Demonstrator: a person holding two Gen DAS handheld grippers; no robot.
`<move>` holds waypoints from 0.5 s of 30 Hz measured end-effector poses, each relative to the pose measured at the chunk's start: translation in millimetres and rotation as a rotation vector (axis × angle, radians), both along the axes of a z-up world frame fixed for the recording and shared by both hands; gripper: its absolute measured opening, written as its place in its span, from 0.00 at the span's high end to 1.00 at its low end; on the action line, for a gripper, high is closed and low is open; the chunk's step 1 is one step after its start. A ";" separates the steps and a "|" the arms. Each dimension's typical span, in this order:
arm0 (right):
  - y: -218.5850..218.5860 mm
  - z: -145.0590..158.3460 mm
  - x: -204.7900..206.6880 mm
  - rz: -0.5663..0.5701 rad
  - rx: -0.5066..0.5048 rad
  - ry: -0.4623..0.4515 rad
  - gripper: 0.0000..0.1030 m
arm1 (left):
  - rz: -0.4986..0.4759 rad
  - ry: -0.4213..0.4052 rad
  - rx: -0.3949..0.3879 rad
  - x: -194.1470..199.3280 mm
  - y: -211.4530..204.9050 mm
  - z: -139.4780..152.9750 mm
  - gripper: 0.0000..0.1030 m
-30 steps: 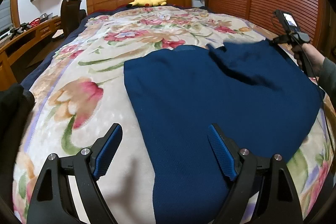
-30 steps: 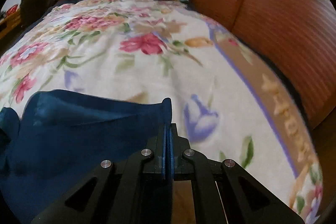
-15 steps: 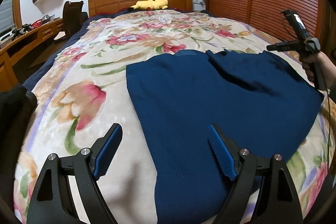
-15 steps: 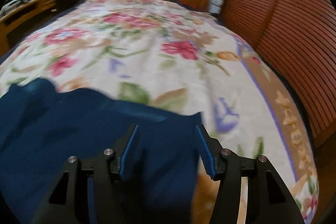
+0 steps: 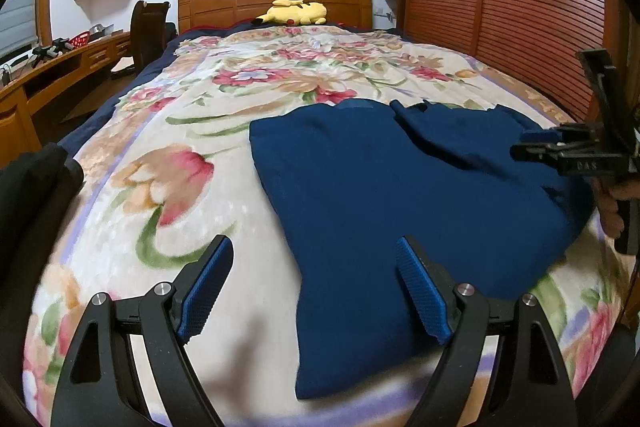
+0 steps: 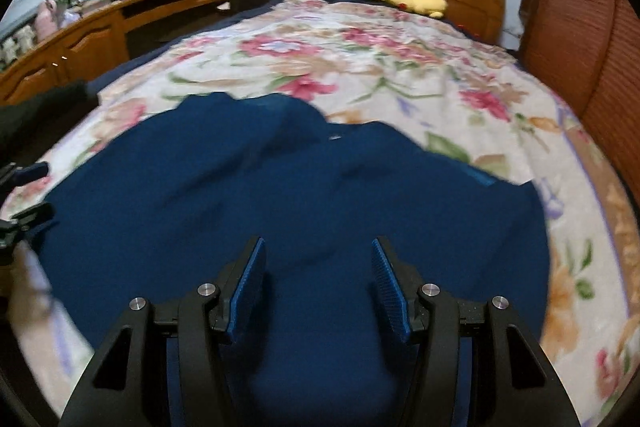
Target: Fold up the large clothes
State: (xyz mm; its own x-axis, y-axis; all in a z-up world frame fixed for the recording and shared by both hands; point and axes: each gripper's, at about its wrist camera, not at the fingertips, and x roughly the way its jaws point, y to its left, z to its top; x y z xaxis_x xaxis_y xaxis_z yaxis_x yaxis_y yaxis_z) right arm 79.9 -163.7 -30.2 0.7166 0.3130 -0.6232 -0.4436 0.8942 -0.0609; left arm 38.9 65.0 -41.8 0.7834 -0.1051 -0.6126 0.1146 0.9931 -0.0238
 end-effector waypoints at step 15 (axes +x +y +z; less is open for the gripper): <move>-26.5 2.3 -40.2 0.034 0.042 0.009 0.45 | 0.003 0.019 0.014 -15.4 -0.8 -9.9 0.18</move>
